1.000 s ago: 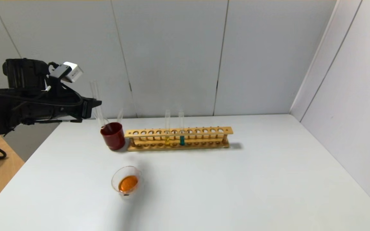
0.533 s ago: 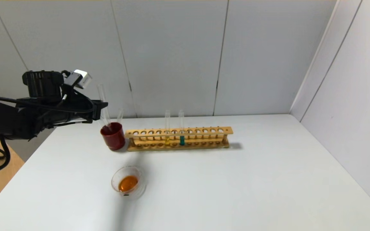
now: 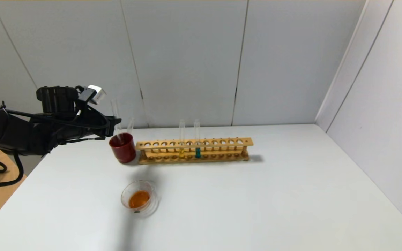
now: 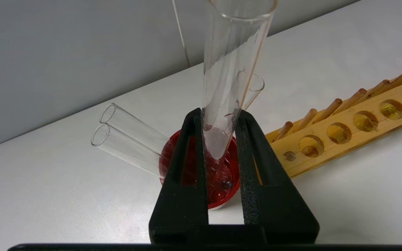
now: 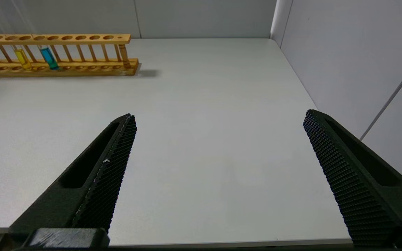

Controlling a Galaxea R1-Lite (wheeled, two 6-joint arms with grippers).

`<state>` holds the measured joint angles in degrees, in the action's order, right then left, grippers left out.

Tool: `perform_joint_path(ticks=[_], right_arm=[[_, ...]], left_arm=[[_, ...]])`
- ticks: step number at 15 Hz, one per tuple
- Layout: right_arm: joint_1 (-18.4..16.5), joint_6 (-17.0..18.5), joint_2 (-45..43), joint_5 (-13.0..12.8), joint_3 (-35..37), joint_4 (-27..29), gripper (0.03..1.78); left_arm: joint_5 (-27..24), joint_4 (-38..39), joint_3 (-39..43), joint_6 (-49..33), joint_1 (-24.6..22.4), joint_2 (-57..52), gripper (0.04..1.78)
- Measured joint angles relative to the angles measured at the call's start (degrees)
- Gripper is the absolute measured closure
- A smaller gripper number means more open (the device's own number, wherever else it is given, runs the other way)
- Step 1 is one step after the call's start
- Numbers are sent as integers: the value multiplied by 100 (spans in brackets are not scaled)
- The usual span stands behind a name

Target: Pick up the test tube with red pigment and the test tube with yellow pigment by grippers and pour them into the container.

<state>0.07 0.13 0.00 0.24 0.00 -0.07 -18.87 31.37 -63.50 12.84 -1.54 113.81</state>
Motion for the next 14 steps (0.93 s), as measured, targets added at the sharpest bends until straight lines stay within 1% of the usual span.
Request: perform_joint_path(ticks=[2, 4, 8, 10, 12, 14], right_arm=[[0, 2, 0, 0, 0, 0, 6], [-2, 2, 0, -2, 0, 0, 6], [0, 2, 0, 0, 0, 0, 6], [2, 2, 0, 0, 0, 0, 6], [-2, -2, 0, -2, 0, 0, 6], [0, 2, 0, -2, 0, 0, 6]], left_arm=[[-1, 2, 9, 6, 16, 20, 138], [-4, 2, 24, 24, 44, 11, 117], [-1, 9, 112, 48, 110, -160, 50], [7, 7, 132, 56, 121, -369, 25], [29, 5, 132, 50, 151, -649, 11], [66, -22, 110, 48, 200, -996, 7]])
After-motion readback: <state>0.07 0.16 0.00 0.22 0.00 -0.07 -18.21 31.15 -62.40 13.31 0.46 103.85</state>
